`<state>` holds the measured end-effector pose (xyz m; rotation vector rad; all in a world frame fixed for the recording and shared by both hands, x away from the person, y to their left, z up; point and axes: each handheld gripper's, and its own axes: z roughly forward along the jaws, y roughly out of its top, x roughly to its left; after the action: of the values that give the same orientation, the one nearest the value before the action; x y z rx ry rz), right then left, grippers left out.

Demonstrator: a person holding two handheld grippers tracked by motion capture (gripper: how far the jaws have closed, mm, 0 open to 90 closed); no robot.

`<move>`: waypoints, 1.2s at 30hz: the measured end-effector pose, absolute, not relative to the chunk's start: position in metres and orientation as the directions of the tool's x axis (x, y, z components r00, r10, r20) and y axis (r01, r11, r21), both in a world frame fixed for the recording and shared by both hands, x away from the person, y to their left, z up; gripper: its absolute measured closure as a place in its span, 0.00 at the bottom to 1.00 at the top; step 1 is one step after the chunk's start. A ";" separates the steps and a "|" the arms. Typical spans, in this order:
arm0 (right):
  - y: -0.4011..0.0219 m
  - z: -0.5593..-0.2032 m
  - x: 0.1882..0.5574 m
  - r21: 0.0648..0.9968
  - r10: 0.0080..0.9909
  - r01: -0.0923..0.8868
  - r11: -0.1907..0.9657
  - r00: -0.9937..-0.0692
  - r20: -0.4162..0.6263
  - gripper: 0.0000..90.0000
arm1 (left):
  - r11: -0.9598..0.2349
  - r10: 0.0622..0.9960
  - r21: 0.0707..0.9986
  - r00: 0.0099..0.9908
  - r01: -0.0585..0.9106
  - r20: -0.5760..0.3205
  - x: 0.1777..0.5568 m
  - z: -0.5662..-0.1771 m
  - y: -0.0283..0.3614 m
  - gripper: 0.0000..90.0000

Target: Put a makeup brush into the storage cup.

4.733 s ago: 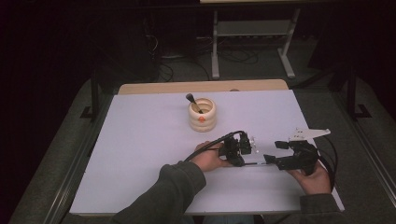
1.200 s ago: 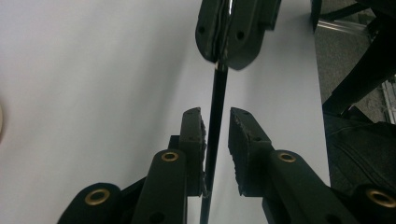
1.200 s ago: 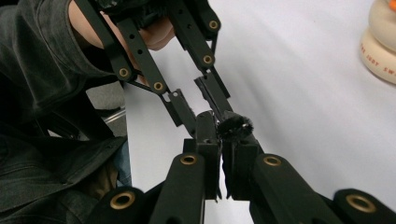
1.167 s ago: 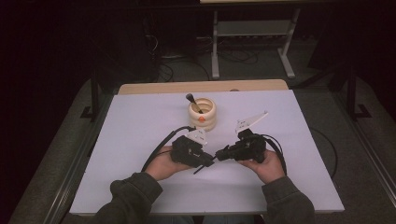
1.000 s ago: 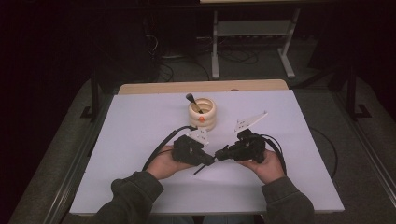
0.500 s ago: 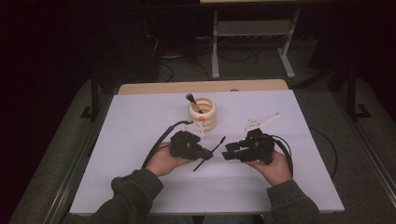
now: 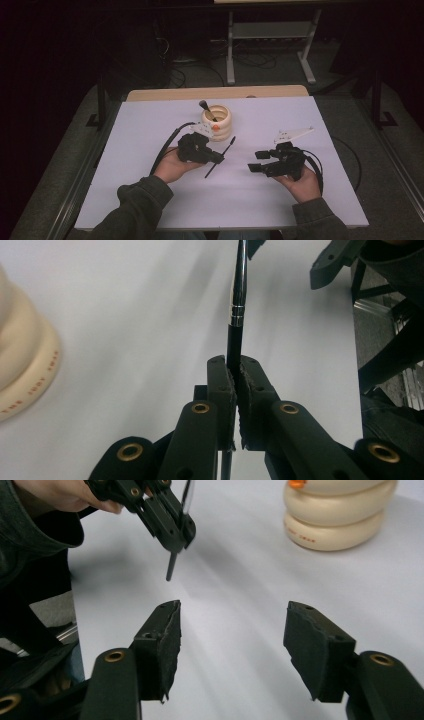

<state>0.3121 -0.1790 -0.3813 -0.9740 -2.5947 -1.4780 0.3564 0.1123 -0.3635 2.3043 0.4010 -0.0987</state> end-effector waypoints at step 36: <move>-0.204 -0.390 0.299 0.790 0.603 0.504 0.349 -0.766 0.222 0.29 | -0.598 0.329 0.707 0.920 0.378 -0.214 0.393 -0.325 0.119 0.95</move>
<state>0.2993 -0.2045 -0.3896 -1.0990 -2.6672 -1.4958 0.3934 0.1195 -0.3249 2.2572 0.5002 -0.0771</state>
